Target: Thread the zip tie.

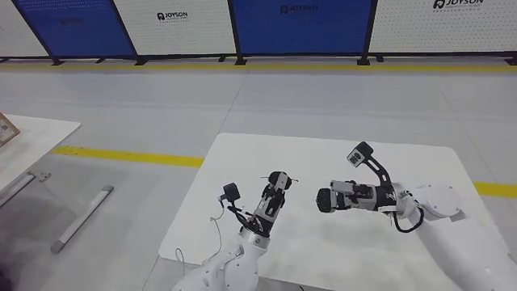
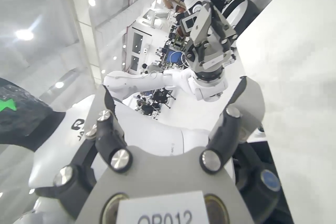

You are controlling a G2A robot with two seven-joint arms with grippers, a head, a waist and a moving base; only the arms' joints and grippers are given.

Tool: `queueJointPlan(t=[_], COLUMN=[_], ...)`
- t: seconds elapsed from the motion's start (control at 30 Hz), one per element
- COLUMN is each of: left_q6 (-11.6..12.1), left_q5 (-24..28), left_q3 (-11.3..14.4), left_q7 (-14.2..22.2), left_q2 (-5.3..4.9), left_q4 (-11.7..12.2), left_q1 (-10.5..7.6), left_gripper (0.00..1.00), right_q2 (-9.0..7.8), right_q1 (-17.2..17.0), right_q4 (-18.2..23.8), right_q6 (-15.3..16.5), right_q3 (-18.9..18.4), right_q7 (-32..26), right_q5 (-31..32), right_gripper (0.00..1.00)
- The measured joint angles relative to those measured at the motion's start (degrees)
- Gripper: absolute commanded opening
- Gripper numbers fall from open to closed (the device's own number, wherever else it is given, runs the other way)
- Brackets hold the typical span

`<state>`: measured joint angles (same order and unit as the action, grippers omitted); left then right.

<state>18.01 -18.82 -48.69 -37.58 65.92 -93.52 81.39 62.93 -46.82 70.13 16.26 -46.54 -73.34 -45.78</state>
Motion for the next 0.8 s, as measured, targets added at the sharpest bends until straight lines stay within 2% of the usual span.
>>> queueJointPlan(t=[0.2,0.37,0.4,0.43,0.47,0.67,0.8], left_q6=[0.0,0.0,0.0,0.0,0.0,0.0,0.0], left_q5=[0.0,0.0,0.0,0.0,0.0,0.0,0.0], left_q3=[0.0,0.0,0.0,0.0,0.0,0.0,0.0], left_q7=[0.0,0.0,0.0,0.0,0.0,0.0,0.0], left_q2=[-0.02,-0.02,-0.02,-0.02,-0.02,-0.02,-0.02], left_q4=[0.0,0.0,0.0,0.0,0.0,0.0,0.0], left_q1=[0.01,0.01,0.01,0.01,0.01,0.01,0.01], left_gripper=[0.0,0.0,0.0,0.0,0.0,0.0,0.0], right_q2=[0.01,0.51,0.73,0.99,1.36,3.38,4.81], right_q1=[-0.3,-0.8,-0.5,-0.1,0.6,3.6,5.0], right_q4=[0.4,0.7,0.2,-0.5,-1.4,-6.8,-9.5], right_q6=[-0.1,-3.8,-4.5,-5.2,-6.1,-9.7,-10.8], right_q3=[-0.1,0.0,0.2,0.6,1.0,3.5,5.2], right_q7=[0.2,-0.8,-0.9,-1.0,-1.1,-1.8,-2.3], right_q5=[0.0,-2.5,-2.8,-3.0,-3.3,-4.3,-4.7], right_gripper=[1.0,1.0,0.91,0.61,0.47,0.4,0.4])
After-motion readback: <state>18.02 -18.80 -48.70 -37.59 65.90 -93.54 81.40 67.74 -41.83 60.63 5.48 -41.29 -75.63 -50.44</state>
